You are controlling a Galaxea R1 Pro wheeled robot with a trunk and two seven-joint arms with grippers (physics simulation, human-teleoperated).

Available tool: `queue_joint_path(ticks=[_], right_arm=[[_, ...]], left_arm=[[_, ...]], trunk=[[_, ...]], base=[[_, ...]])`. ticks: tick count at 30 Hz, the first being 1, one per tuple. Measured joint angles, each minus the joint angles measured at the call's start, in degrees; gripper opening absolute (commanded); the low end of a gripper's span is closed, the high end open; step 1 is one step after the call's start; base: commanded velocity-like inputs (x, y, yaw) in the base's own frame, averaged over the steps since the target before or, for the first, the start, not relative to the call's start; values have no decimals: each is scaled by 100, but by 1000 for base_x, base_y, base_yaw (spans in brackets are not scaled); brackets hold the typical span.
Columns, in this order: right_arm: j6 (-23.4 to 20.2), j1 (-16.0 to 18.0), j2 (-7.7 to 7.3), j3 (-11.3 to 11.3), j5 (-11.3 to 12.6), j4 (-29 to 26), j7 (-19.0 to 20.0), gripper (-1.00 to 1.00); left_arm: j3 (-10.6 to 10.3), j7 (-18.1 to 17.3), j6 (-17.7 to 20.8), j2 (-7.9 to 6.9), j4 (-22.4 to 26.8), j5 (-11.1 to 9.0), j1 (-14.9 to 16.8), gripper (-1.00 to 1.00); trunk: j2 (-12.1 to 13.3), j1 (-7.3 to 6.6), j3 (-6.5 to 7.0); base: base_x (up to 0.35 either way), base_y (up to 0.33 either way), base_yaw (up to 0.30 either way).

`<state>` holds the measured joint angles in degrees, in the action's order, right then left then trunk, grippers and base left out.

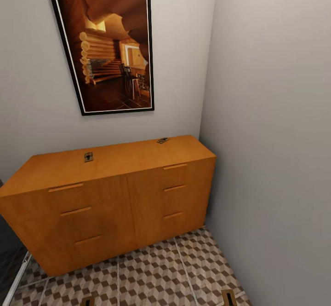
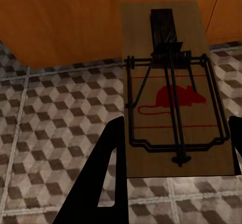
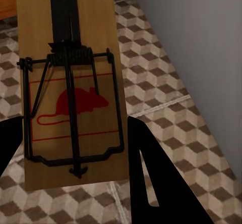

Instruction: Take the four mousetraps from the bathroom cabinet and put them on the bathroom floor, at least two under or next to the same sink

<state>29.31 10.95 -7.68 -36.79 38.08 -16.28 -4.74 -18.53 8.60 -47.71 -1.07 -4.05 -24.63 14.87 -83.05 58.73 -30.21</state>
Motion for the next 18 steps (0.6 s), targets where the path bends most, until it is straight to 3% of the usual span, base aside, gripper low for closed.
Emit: queue_joint_path(ticks=[18], right_arm=[[2, 0, 3, 0, -1, 0, 0, -100]], left_arm=[[3, -3, 11, 8, 0, -2, 0, -100]], trunk=[[0, 0, 0]], base=[[0, 0, 0]])
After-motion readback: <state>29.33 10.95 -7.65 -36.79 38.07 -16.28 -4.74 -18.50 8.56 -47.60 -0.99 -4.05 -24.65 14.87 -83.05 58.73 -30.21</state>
